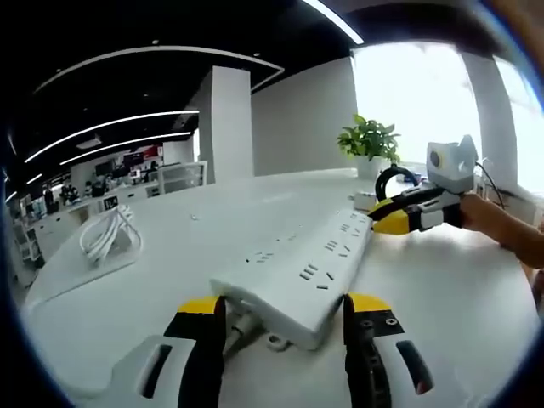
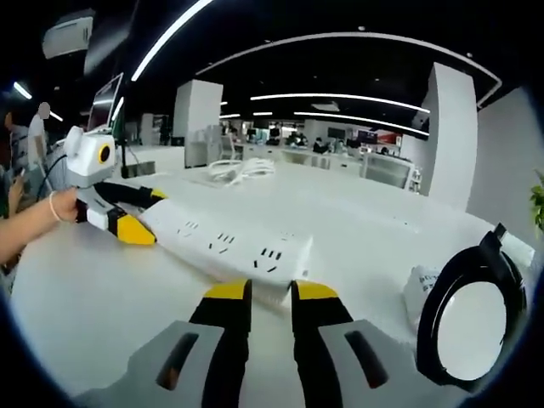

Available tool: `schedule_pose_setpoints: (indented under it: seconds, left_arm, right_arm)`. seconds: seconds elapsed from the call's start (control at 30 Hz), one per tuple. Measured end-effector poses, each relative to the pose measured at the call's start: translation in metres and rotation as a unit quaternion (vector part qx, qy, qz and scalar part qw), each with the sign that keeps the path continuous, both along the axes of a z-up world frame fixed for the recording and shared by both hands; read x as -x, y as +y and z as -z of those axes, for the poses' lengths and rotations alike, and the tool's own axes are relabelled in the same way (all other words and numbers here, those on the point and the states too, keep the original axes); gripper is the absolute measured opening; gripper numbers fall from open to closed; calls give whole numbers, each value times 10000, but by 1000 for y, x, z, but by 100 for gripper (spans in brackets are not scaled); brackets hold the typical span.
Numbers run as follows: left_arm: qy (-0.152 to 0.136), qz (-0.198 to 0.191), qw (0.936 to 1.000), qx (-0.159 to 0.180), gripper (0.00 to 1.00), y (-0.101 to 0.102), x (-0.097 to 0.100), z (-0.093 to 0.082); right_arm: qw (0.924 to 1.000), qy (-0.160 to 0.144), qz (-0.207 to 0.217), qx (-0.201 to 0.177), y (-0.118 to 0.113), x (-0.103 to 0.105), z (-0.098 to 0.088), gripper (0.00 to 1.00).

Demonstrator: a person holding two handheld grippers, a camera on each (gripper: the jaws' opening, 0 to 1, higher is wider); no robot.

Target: Straighten the power strip on the desk, plug the charger into it

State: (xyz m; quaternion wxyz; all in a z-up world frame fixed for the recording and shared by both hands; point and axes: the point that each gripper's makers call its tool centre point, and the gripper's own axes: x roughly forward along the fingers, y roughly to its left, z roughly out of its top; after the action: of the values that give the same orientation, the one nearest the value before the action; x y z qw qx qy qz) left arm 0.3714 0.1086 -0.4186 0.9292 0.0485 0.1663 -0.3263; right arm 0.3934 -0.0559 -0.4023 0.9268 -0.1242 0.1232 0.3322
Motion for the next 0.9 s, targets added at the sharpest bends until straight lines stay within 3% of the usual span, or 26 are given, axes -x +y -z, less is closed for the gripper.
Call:
schedule_pose_setpoints:
  seconds: [0.2,0.33,0.4,0.47,0.53,0.63,0.77,0.9]
  left_arm:
    - [-19,-127,9999,-83,56,0,0,-2]
    - [-196,-357,9991,137,59,2,-2,-15]
    - [-224,-529,9983,80,61,8,-2,-18]
    - [-240,-669,9975,-52,67,15,-2,-18]
    - [-335,-779,9964,-76,70,18,-2,-20]
    - [-329,-952,9949,22,71,23,-3,-24]
    - [-157,-906,9952,343,73,20,-5,-23]
    - [-79,-883,9957,262,73,17,-3,-18]
  right_arm:
    - [9996,8,-191,-198,0,-4,-4,19]
    - [9982,76,-296,-516,2,-7,-6,24]
    - [9984,109,-401,-375,5,-8,-1,32]
    - [9982,113,-586,9,8,-7,7,39]
    - [9979,52,-642,94,11,-7,8,41]
    - [9977,55,-667,106,12,-9,7,41]
    - [9976,124,-683,-82,11,-12,5,41]
    - [9971,180,-720,-186,12,-10,7,42]
